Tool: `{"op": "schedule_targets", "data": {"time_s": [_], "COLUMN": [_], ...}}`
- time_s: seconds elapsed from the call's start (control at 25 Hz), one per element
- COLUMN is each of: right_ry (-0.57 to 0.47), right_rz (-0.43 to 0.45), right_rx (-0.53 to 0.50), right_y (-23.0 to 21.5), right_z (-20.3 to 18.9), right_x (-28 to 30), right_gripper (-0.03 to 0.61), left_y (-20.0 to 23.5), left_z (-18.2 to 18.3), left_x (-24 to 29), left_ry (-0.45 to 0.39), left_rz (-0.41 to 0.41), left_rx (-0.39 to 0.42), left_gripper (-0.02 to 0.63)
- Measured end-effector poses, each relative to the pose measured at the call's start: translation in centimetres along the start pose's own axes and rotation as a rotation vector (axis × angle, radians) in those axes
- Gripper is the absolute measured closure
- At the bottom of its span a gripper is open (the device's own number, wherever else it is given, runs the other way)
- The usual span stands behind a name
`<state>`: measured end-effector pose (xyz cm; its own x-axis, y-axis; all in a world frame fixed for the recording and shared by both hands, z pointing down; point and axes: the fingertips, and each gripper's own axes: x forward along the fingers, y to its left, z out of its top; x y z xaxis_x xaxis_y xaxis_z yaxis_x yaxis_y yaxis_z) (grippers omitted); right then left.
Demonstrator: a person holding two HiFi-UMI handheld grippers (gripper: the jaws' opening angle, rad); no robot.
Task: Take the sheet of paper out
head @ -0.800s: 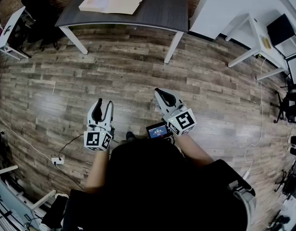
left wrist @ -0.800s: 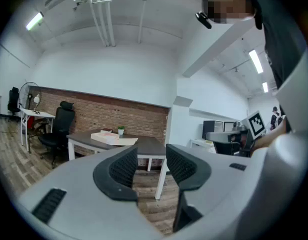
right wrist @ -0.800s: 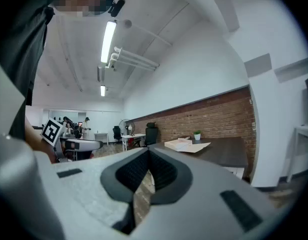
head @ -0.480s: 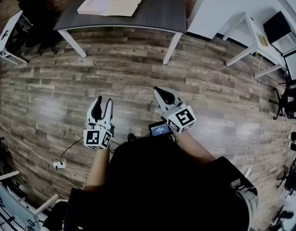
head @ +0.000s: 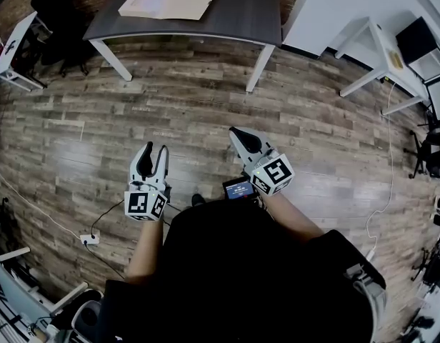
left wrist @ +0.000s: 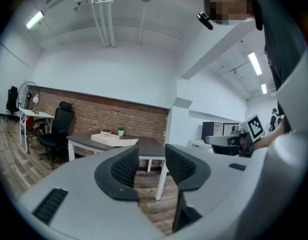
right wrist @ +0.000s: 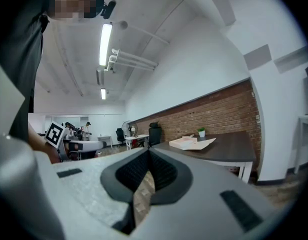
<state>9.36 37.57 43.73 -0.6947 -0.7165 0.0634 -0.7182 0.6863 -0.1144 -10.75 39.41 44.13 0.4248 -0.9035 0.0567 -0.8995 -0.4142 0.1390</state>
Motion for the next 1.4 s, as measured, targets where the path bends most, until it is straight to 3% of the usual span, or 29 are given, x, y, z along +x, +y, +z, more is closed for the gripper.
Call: {"op": "schedule_targets", "data": {"time_s": [0.68, 1.08, 1.4], "right_ry": [-0.006, 0.0, 0.04], "right_rz": [0.026, 0.03, 0.036], "right_rx": [0.011, 0.049, 0.075], "right_y": [-3.7, -7.0, -9.2], "right_z": [-1.2, -3.0, -5.1], "right_x": [-4.7, -7.5, -4.2], "right_gripper": [0.575, 0.575, 0.575], "left_y": [-4.9, -6.9, -4.5], "left_z": [-1.2, -2.5, -4.2], "left_x": [1.8, 2.4, 5.5], "left_ry": [0.018, 0.037, 0.055], "left_rz": [0.035, 0.099, 0.107], "left_rx": [-0.015, -0.038, -0.068], "left_gripper": [0.469, 0.469, 0.469]}}
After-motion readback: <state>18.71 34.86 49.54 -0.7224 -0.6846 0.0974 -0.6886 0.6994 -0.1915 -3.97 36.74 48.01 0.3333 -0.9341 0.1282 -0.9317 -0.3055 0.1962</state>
